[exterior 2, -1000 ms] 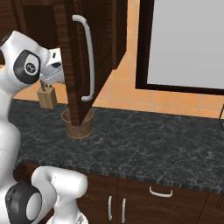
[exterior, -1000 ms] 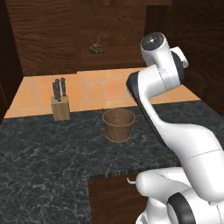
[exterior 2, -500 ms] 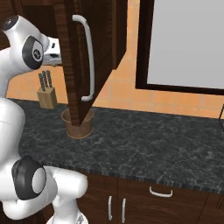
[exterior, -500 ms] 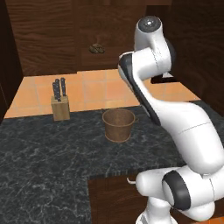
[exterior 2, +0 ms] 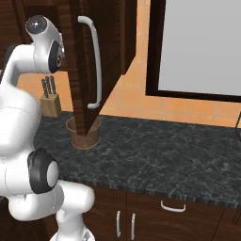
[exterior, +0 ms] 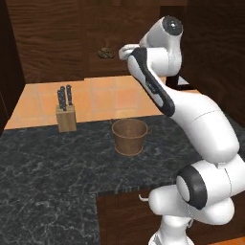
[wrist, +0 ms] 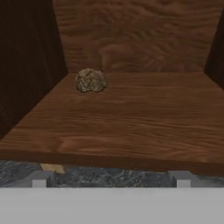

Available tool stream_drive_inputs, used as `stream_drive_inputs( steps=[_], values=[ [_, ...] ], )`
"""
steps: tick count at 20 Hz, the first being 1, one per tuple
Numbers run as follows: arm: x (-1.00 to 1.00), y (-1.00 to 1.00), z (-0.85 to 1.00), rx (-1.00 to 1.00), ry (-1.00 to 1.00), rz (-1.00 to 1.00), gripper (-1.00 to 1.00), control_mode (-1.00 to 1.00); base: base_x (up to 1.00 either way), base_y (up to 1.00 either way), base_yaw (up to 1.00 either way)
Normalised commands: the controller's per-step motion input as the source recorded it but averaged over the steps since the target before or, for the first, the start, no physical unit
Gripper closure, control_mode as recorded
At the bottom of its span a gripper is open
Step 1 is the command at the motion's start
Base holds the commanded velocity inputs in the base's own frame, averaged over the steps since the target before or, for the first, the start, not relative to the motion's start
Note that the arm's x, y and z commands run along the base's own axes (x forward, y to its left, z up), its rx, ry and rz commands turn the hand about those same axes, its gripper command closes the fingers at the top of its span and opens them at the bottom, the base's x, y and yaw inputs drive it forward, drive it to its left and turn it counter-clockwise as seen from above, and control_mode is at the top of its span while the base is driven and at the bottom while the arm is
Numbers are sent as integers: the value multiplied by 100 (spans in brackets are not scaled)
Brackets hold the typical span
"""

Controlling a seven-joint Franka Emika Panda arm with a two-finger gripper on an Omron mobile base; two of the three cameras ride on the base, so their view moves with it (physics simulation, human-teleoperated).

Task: Open the cabinet, pick up the bread from the cabinet and place it in the basket. Then move the basket to the dining counter.

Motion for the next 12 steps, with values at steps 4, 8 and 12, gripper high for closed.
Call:
stream_drive_inputs(
  steps=[4, 8, 12],
  values=[
    [33, 25, 10, 3, -11, 23, -100, -100, 0, 0, 0],
    [49, 14, 18, 0, 6, 6, -100, -100, 0, 0, 0],
    [45, 9, 0, 0, 10, 8, -100, -100, 0, 0, 0]
  ],
)
